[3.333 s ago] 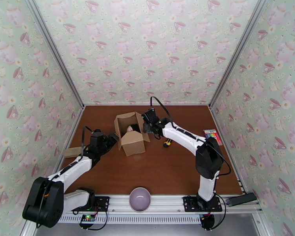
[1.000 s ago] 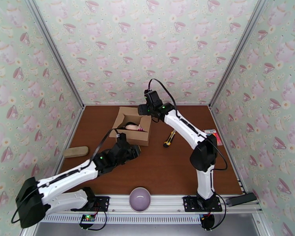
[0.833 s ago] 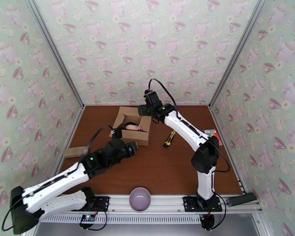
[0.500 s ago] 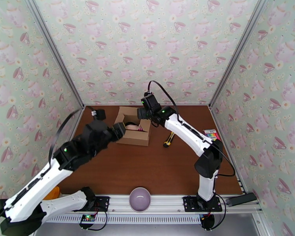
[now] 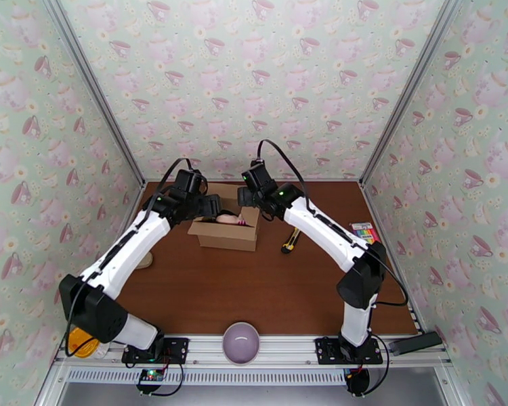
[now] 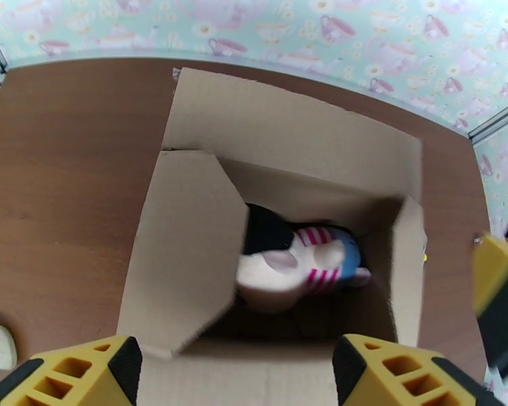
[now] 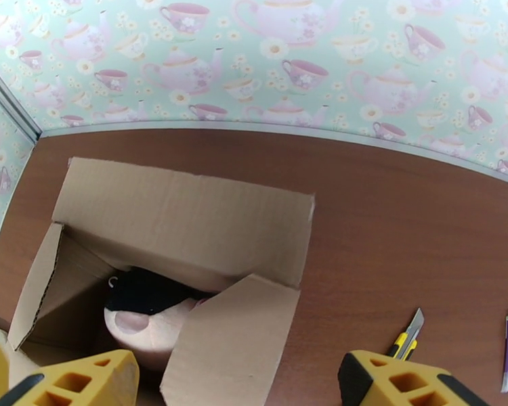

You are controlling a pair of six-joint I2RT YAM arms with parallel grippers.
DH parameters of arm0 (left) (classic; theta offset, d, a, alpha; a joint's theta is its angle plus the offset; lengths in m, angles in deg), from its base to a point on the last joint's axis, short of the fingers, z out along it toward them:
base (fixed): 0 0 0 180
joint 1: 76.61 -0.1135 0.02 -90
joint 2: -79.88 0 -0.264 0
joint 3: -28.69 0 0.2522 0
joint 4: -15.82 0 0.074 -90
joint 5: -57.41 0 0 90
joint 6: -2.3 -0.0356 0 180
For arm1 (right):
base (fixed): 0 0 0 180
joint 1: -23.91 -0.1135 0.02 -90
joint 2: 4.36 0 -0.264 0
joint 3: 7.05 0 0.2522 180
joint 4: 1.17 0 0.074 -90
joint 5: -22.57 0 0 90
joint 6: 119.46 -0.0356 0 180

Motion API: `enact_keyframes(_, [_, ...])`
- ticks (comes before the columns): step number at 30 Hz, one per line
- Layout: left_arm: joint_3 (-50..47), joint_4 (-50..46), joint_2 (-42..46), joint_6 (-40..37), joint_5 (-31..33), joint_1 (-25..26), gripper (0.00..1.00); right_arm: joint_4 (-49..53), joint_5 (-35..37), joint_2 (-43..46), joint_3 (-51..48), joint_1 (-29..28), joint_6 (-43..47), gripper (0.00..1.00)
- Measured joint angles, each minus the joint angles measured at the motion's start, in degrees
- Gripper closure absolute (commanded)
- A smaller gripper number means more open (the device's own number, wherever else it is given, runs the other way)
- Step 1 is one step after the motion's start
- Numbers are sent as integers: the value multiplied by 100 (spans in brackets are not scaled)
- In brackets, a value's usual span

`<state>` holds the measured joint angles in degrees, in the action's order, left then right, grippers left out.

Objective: Unpack the express box

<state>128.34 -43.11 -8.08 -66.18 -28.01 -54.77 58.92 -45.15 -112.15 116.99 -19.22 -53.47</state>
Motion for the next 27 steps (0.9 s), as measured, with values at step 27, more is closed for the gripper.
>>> enact_keyframes(27, [-42, 295, -761, -463, 369, -192, 27, 74, 118, -57, 0, -26, -83, 17])
